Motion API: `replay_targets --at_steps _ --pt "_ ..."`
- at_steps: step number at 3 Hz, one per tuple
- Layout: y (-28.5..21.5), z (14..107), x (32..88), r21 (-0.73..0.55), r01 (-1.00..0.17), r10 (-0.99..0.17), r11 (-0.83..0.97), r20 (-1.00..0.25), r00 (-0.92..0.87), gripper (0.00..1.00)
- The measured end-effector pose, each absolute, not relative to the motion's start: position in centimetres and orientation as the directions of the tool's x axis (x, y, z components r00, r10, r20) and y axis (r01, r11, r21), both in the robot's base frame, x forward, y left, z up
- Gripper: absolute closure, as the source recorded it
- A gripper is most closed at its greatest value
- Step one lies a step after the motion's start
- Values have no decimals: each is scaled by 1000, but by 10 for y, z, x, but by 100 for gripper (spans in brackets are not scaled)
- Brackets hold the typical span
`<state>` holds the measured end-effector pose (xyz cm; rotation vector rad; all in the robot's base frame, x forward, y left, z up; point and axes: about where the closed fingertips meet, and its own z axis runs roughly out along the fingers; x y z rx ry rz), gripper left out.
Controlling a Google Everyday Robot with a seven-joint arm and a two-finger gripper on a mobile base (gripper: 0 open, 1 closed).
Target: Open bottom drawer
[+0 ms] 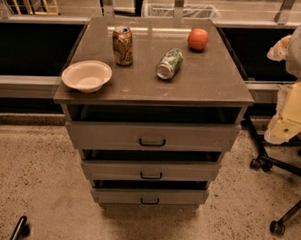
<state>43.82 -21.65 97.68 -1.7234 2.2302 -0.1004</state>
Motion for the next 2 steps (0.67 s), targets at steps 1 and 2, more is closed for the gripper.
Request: replay_targets --at_steps 1,2 --pt "-216 977 438 -248 -930 -953 270 -207 -221 0" --pt "-208 967 437 -275 -937 -967 216 -197 -165 0"
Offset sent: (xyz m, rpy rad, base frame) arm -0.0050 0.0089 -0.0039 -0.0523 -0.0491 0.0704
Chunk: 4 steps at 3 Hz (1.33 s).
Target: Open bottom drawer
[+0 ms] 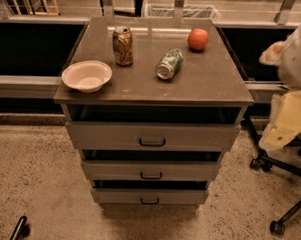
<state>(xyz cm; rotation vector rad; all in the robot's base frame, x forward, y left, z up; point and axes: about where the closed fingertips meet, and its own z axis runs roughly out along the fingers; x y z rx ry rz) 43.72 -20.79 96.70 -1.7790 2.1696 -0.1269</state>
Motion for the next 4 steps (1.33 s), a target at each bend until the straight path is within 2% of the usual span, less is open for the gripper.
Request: replay_targets --at_steps 1,2,3,4 --pt "-207 874 433 -173 -968 -941 181 -317 -119 0" --pt "-186 770 413 -67 -983 -852 171 -511 -113 0" --pt "-182 742 417 -64 -979 -819 194 -559 -126 0" --pt "-172 737 419 -50 -991 -828 124 -555 -76 0"
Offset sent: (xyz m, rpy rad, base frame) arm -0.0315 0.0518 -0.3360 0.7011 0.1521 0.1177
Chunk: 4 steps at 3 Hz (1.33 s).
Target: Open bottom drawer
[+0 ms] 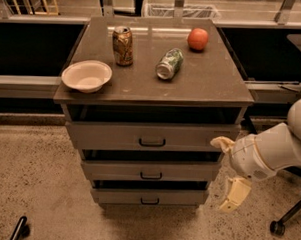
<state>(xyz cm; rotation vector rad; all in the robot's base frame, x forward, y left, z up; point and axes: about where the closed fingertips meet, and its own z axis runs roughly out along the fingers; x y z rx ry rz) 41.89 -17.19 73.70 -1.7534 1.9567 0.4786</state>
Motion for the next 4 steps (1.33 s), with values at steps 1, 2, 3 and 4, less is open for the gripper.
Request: replay_targets --at_steps 1,2,3,4 --pt "-149 691 407 -12 -998 -771 59 -636 -38 0" --pt "-137 610 417 -77 -996 -699 41 -714 27 0" --pt "-130 567 420 -71 -997 -665 34 -746 30 0" --pt "-129 567 420 -72 -997 -664 26 -747 36 0"
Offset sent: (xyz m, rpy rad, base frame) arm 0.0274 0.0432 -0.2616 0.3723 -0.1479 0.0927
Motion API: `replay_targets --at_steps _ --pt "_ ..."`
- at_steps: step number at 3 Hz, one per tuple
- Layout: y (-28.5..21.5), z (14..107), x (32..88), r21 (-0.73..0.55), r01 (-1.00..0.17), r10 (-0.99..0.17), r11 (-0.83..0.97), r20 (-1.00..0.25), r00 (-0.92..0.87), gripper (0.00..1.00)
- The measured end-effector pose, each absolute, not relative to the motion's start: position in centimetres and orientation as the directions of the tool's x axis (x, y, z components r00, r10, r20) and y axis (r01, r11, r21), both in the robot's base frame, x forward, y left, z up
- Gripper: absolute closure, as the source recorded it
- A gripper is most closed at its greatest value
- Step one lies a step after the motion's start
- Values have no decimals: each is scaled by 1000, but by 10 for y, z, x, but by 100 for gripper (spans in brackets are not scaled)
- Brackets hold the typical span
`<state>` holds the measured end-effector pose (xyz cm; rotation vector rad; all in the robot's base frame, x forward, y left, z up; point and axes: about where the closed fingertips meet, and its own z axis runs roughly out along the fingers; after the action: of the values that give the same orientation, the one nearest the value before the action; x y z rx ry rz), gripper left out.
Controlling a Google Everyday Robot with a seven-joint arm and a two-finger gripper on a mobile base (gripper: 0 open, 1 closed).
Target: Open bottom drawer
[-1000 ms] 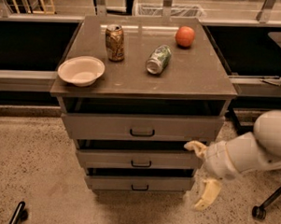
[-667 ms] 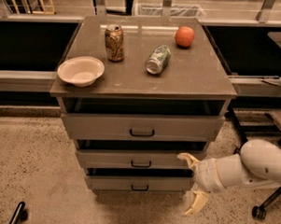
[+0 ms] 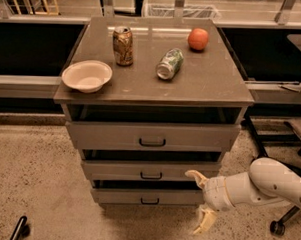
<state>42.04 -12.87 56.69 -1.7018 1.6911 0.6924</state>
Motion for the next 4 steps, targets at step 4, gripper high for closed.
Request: replay_targets --at_steps 4 --pt "-168 393 464 -150 -986 -617 76 -783 72 0"
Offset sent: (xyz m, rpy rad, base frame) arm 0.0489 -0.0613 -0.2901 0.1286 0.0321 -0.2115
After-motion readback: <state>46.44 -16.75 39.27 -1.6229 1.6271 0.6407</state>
